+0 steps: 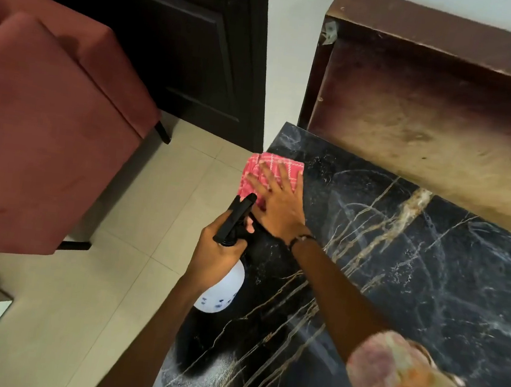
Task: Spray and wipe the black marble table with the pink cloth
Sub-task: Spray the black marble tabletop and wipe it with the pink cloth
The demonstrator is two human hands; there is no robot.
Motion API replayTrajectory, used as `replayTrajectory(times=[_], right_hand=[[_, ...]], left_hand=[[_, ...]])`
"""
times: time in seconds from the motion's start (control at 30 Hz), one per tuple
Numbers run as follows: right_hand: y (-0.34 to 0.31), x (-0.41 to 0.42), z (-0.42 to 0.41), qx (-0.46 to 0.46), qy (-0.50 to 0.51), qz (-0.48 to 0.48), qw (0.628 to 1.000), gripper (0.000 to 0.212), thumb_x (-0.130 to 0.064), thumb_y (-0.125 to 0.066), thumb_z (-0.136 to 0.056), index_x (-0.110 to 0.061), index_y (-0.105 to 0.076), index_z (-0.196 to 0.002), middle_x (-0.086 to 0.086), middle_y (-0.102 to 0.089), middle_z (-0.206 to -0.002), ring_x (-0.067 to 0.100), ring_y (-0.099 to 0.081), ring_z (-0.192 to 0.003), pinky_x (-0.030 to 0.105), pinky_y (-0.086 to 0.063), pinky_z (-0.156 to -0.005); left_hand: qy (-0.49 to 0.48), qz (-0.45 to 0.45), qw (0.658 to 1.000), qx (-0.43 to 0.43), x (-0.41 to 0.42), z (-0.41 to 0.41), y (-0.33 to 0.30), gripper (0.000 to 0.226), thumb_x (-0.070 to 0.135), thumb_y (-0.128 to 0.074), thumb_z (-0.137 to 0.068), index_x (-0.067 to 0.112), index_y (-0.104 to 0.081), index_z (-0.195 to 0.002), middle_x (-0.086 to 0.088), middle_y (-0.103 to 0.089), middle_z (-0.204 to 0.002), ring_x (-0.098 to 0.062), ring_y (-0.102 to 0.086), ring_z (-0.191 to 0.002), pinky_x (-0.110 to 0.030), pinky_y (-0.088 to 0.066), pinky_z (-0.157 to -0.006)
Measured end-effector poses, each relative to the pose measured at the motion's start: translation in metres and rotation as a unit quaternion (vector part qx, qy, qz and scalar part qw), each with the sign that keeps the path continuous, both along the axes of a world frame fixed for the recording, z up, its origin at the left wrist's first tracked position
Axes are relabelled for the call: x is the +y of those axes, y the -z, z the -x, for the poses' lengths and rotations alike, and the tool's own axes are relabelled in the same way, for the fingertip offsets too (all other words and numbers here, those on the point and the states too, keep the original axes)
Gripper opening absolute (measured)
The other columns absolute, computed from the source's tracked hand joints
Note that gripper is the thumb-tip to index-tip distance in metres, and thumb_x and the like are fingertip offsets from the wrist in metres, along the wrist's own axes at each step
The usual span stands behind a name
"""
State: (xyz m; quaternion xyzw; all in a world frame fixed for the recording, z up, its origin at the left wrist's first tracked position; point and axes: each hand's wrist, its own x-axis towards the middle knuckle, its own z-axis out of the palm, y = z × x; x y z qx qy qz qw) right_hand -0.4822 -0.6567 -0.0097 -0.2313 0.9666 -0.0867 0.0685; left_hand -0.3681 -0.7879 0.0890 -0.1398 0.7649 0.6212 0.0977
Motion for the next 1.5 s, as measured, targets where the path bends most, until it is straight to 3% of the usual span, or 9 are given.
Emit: replayTrajectory(times=[0.1, 0.2, 0.3, 0.43, 0.63, 0.77, 1.03, 1.33, 1.5], right_hand=[[0.009, 0.037, -0.013, 0.025, -0.039, 0.016, 0.999, 0.069, -0.073, -0.017, -0.089, -0.037, -0.033, -0.146, -0.001, -0.024, -0.158, 0.032, -0.014, -0.147, 0.068, -0.01, -0.111], [0.013, 0.087, 0.0, 0.036, 0.027, 0.005, 0.999, 0.075, -0.077, -0.012, -0.087, -0.035, -0.031, -0.146, 0.003, -0.022, -0.159, 0.033, -0.012, -0.147, 0.067, -0.005, -0.113], [0.008, 0.11, 0.028, 0.027, 0.126, 0.003, 0.992, 0.079, -0.079, -0.012, -0.083, -0.035, -0.029, -0.147, 0.005, -0.02, -0.159, 0.037, -0.011, -0.146, 0.065, 0.001, -0.112], [-0.001, 0.075, 0.058, -0.025, 0.238, 0.005, 0.971, 0.071, -0.072, -0.031, -0.088, -0.038, -0.021, -0.15, 0.003, -0.01, -0.161, 0.04, -0.003, -0.146, 0.066, 0.007, -0.109], [0.006, 0.04, 0.028, 0.009, 0.1, 0.017, 0.995, 0.07, -0.071, -0.028, -0.087, -0.035, -0.029, -0.148, 0.0, -0.02, -0.159, 0.037, -0.012, -0.146, 0.066, 0.006, -0.111], [0.014, 0.097, -0.008, 0.052, 0.069, 0.007, 0.996, 0.071, -0.075, -0.024, -0.087, -0.036, -0.033, -0.146, 0.0, -0.026, -0.158, 0.032, -0.015, -0.147, 0.064, -0.005, -0.114], [-0.001, 0.13, 0.043, -0.011, 0.269, 0.0, 0.963, 0.086, -0.081, -0.012, -0.075, -0.038, -0.024, -0.149, 0.003, -0.012, -0.161, 0.04, -0.004, -0.146, 0.066, 0.008, -0.108], [0.007, 0.11, -0.019, 0.044, 0.073, -0.004, 0.996, 0.071, -0.075, -0.027, -0.085, -0.035, -0.039, -0.143, 0.001, -0.029, -0.156, 0.036, -0.018, -0.145, 0.067, -0.003, -0.112], [0.004, 0.186, -0.025, 0.036, 0.171, -0.017, 0.984, 0.082, -0.082, -0.012, -0.082, -0.036, -0.027, -0.148, 0.003, -0.018, -0.16, 0.036, -0.008, -0.147, 0.066, 0.005, -0.111]], left_hand=[[0.003, 0.003, 1.0, -0.003, 0.0, 0.001, -0.001, 0.031, -0.015, -0.051, -0.079, 0.009, -0.063, -0.094, 0.001, -0.064, -0.076, 0.002, -0.055, -0.05, -0.008, -0.041, -0.054], [0.004, -0.004, 1.0, -0.003, -0.001, 0.001, -0.003, 0.033, -0.014, -0.051, -0.08, 0.012, -0.063, -0.094, -0.007, -0.067, -0.093, 0.002, -0.057, -0.056, -0.014, -0.045, -0.054], [-0.003, -0.019, 1.0, -0.01, 0.0, -0.001, -0.007, 0.033, -0.014, -0.051, -0.081, 0.013, -0.064, -0.096, -0.006, -0.068, -0.095, 0.001, -0.058, -0.056, -0.049, -0.046, -0.071], [-0.002, -0.01, 1.0, -0.01, -0.001, -0.002, -0.006, 0.034, -0.013, -0.051, -0.081, 0.014, -0.064, -0.097, -0.007, -0.068, -0.096, 0.0, -0.058, -0.057, -0.055, -0.045, -0.075], [0.007, 0.002, 1.0, -0.007, 0.0, 0.0, -0.004, 0.037, -0.015, -0.05, -0.079, 0.016, -0.064, -0.092, -0.007, -0.068, -0.094, 0.0, -0.057, -0.057, -0.011, -0.042, -0.059], [0.013, 0.001, 1.0, 0.004, 0.0, -0.001, -0.001, 0.038, -0.014, -0.051, -0.08, 0.019, -0.064, -0.094, -0.005, -0.067, -0.094, -0.001, -0.058, -0.06, -0.013, -0.042, -0.064], [0.028, 0.002, 0.999, 0.016, -0.003, 0.0, 0.0, 0.034, -0.016, -0.05, -0.08, 0.012, -0.063, -0.093, -0.005, -0.066, -0.093, 0.001, -0.058, -0.058, -0.01, -0.043, -0.06], [0.044, 0.016, 0.999, 0.011, 0.003, 0.0, -0.002, 0.034, -0.016, -0.049, -0.08, 0.012, -0.063, -0.093, -0.006, -0.066, -0.093, 0.002, -0.056, -0.055, -0.009, -0.044, -0.056], [0.052, 0.033, 0.998, 0.017, 0.001, 0.002, -0.002, 0.029, -0.014, -0.05, -0.081, 0.009, -0.063, -0.092, -0.004, -0.066, -0.092, 0.001, -0.057, -0.056, -0.01, -0.043, -0.056]])
